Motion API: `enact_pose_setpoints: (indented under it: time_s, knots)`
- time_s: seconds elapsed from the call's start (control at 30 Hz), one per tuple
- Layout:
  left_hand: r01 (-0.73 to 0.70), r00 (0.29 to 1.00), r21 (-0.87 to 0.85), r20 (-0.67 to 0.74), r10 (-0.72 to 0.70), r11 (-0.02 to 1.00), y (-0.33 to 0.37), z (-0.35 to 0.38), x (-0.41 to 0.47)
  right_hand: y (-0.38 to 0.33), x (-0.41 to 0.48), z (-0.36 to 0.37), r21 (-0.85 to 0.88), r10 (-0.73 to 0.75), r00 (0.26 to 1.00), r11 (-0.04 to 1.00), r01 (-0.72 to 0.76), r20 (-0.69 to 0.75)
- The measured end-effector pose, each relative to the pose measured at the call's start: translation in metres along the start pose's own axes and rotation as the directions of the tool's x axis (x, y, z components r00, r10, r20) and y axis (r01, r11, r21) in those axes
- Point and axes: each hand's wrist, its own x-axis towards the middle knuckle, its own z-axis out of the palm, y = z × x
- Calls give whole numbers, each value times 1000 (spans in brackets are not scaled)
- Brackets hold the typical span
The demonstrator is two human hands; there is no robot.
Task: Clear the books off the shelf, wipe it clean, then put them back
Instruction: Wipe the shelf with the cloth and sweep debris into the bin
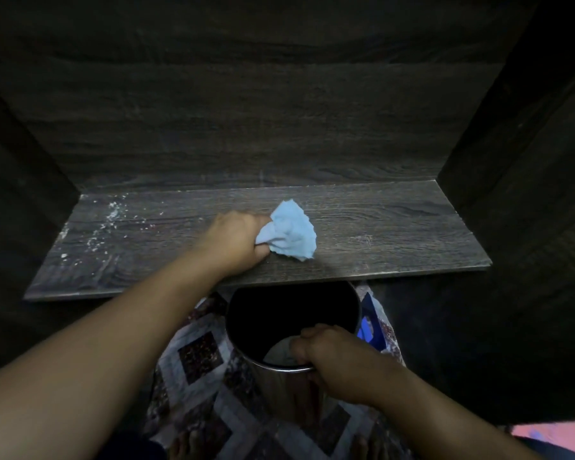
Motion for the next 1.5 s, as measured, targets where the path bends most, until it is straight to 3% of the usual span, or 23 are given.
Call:
enact_pose_setpoints:
  time_s: [0.13,0.27,0.4,0.5,0.6,0.73,0.9,1.0,1.1,1.23,1.5]
  knots:
    - [-17,994,-72,107,25,997,15,-8,-34,-15,-9,-5,-63,-11,1000,998,13,28]
    - [68,981,-282,193,-13,957,9,-20,-71,-30,-19,-13,-93,-18,999,995,21,36]
    - [283,944,-474,-17,-329,834,-2,-25,-86,-35,-21,-14,-102,-22,999,994,27,42]
    - [356,858,-420,-207,-470,835,-9,-25,-79,-36,-17,-15,-112,-21,999,993,25,40]
    - [379,877,-318,-177,-447,869,-12,-20,-70,-35,-11,-12,-125,-33,999,991,37,33]
    - [342,940,-14,10,-342,940,6,-15,-65,-31,-5,-8,-125,-60,998,990,62,16]
    - [229,952,-213,254,-173,950,23,-37,-79,-34,-4,-7,-90,-80,997,993,80,1]
    - [305,951,-292,135,-277,907,21,-52,-94,-37,-3,-6,-88,-82,997,993,82,3]
    - [395,898,-370,-38,-438,841,9,-54,-112,-41,1,-1,-107,-66,998,992,67,15]
    - [421,826,-442,-173,-536,792,-6,-36,-128,-43,15,12,-148,-23,999,989,27,24]
    - [274,850,-417,-316,-421,867,-34,-17,-111,-36,56,48,-177,36,999,984,-31,25]
